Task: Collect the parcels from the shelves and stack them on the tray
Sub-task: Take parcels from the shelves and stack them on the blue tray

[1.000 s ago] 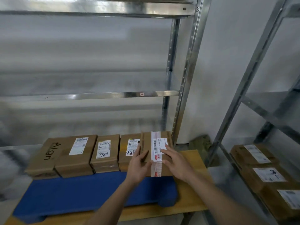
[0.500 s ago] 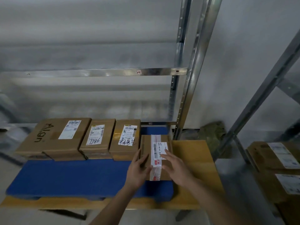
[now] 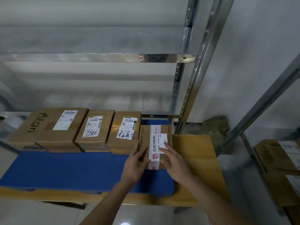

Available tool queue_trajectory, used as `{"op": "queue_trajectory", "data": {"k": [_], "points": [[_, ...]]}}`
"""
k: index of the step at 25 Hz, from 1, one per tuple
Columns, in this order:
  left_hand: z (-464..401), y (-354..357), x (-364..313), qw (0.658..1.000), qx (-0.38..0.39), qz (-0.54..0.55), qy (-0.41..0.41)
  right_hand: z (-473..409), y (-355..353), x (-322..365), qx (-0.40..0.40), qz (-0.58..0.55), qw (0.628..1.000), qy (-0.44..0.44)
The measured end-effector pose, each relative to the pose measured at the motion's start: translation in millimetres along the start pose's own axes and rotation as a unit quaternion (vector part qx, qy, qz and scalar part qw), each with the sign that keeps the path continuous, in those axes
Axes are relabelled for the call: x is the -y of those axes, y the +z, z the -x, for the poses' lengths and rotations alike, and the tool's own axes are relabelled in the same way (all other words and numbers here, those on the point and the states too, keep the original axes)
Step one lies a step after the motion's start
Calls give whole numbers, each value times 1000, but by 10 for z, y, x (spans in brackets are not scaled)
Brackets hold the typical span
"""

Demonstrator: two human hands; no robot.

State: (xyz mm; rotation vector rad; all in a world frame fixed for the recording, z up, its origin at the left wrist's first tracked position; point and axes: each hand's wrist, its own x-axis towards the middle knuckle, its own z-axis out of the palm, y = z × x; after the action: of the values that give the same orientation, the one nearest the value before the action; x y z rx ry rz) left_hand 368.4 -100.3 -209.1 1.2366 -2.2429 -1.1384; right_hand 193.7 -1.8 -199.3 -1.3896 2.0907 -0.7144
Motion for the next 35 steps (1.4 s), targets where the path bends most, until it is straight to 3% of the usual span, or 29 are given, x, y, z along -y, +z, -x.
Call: {"op": "queue_trajectory", "data": {"k": [21,35], "points": [[-675,-22,9,988,16,-153,15,-625,-251,11,7,-4,1000,21],[-819,11,-16,985,-4,-171,17,-790,-233,-56,1,-4,1000,13]]}}
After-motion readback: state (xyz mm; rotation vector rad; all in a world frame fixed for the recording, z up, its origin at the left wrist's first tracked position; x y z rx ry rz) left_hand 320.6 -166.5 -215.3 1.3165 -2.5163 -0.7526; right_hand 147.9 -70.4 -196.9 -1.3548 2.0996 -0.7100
